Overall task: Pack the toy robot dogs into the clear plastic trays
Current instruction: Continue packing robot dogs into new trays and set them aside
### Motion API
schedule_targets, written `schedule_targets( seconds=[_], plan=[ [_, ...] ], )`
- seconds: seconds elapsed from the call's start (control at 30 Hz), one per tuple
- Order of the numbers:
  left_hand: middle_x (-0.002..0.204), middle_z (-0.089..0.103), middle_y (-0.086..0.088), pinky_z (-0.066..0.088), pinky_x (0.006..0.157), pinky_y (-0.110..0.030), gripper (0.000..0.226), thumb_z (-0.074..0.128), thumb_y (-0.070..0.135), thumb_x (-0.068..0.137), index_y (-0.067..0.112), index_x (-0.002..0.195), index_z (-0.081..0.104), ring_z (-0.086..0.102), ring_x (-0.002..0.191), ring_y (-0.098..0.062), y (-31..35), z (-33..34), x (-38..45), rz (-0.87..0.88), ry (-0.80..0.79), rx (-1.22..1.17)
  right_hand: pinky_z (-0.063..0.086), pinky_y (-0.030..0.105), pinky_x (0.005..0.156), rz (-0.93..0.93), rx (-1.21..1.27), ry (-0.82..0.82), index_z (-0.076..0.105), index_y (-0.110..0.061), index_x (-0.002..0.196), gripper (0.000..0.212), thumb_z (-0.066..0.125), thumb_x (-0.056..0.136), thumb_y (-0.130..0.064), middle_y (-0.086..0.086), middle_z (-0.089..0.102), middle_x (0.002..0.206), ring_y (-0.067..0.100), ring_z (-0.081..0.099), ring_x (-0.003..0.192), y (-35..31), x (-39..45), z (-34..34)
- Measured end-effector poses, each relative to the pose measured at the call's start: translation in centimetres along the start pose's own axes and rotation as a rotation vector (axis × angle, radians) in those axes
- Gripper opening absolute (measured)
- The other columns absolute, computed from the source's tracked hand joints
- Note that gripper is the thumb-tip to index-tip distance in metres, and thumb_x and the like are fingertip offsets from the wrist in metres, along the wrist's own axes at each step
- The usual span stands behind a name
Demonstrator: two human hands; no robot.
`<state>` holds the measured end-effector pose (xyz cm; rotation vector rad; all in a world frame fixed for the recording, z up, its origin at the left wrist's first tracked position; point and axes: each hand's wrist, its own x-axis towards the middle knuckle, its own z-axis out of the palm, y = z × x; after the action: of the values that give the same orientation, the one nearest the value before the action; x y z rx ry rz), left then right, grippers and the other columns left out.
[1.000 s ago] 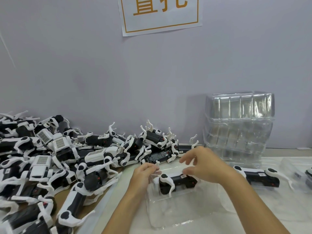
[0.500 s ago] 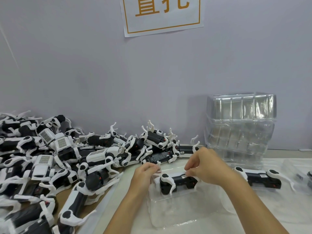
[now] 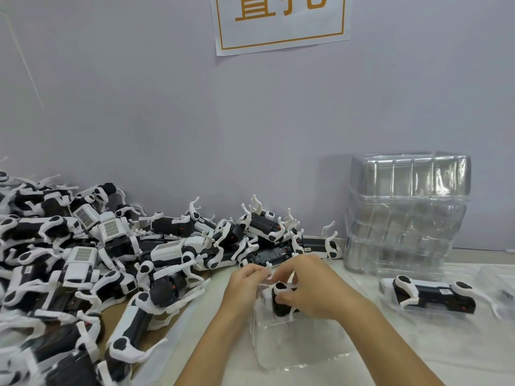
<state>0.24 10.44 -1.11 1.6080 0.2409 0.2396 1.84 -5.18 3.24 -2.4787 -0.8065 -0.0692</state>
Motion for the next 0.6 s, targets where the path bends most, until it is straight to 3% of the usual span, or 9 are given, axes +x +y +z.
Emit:
schedule_targets(
  seconds=[0.2, 0.33, 0.4, 0.47, 0.6],
  plan=[
    [0.092, 0.075, -0.010, 0.052, 0.080, -0.037, 0.016, 0.060, 0.010, 0.095, 0.010, 0.086, 0.074, 0.068, 0.086, -0.024, 0.3, -0.5, 0.1, 0.051, -0.022, 0.074, 0.051, 0.016, 0.076, -0.037, 0.126, -0.060, 0.071, -0.046, 0.097, 0.013, 0.071, 0.084, -0.043, -0.020, 0.070, 0.090, -0.004, 0.062, 0.084, 1.1, 0.2, -1.1],
    [0.087, 0.077, -0.006, 0.051, 0.074, -0.028, 0.019, 0.063, 0.008, 0.094, 0.015, 0.085, 0.078, 0.071, 0.086, -0.024, 0.5, -1.5, 0.3, 0.090, 0.026, 0.122, 0.047, 0.019, 0.079, 0.023, 0.200, 0.205, 0.072, -0.036, 0.103, 0.016, 0.066, 0.091, -0.029, -0.017, 0.069, 0.089, -0.004, 0.062, 0.086, 2.6, 0.5, -1.4],
    [0.086, 0.077, -0.004, 0.049, 0.071, -0.022, 0.018, 0.064, 0.007, 0.093, 0.015, 0.086, 0.078, 0.070, 0.084, -0.019, 0.7, -2.3, 0.4, 0.103, 0.064, 0.133, 0.044, 0.022, 0.088, 0.064, 0.168, 0.255, 0.071, -0.033, 0.108, 0.020, 0.063, 0.093, -0.026, -0.020, 0.067, 0.099, 0.000, 0.060, 0.098, 3.3, 0.5, -1.5],
    [0.087, 0.076, 0.002, 0.047, 0.070, -0.014, 0.019, 0.065, 0.005, 0.092, 0.019, 0.086, 0.077, 0.069, 0.085, -0.013, 1.0, -3.0, 0.5, 0.157, 0.100, 0.189, 0.039, 0.023, 0.097, 0.094, 0.130, 0.205, 0.069, -0.033, 0.113, 0.023, 0.061, 0.093, -0.025, -0.019, 0.063, 0.113, 0.004, 0.054, 0.114, 3.9, 0.4, -1.3],
    [0.097, 0.071, 0.014, 0.044, 0.074, -0.007, 0.022, 0.063, 0.010, 0.093, 0.029, 0.091, 0.073, 0.065, 0.093, 0.000, 2.3, -3.1, 0.2, 0.314, 0.106, 0.490, 0.030, 0.027, 0.105, 0.097, 0.096, 0.159, 0.066, -0.035, 0.116, 0.025, 0.059, 0.094, -0.026, -0.008, 0.052, 0.122, 0.013, 0.039, 0.127, 4.0, 0.5, -0.4]
  ],
)
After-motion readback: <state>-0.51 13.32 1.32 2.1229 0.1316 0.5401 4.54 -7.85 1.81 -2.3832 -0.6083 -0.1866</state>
